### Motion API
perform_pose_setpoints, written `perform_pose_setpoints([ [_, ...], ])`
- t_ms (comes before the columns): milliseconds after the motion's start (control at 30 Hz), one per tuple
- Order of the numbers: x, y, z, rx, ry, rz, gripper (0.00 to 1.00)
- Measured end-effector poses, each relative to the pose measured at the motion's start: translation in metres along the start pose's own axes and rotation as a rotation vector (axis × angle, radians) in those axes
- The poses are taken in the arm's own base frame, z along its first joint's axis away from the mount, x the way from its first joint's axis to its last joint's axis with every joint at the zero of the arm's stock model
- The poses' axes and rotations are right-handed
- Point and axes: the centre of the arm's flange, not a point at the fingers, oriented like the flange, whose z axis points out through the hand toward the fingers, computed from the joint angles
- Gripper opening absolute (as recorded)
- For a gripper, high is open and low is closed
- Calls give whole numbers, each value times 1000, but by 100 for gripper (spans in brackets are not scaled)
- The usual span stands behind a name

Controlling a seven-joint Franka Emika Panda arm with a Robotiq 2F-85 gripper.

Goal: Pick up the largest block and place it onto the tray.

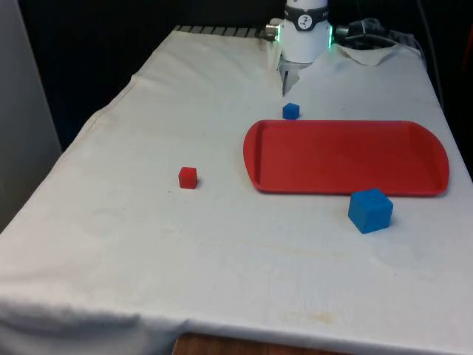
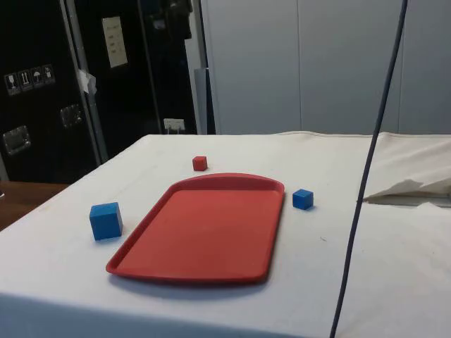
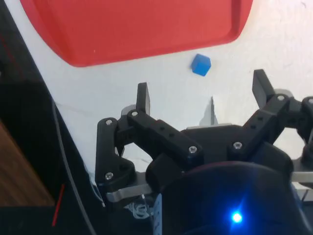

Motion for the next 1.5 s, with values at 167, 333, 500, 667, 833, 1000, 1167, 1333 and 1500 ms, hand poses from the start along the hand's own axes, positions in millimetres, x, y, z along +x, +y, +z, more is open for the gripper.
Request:
perform_pose_setpoints([
  [167, 12, -5, 4, -18, 14, -2, 100],
  [333, 23, -9, 8, -33, 24, -4, 100],
  [500, 37, -16, 17, -52, 34, -9, 100],
  [667, 43, -29, 22, -61, 30, -10, 100],
  [833, 51, -39, 27, -70, 32, -9, 100],
  [1000, 65, -52, 32, -86, 55, -5, 100],
  [1167, 74, -59, 36, -94, 77, -5, 100],
  [1333, 83, -62, 44, -100, 106, -7, 100],
  [1500, 90, -67, 54, -104, 122, -9, 100],
])
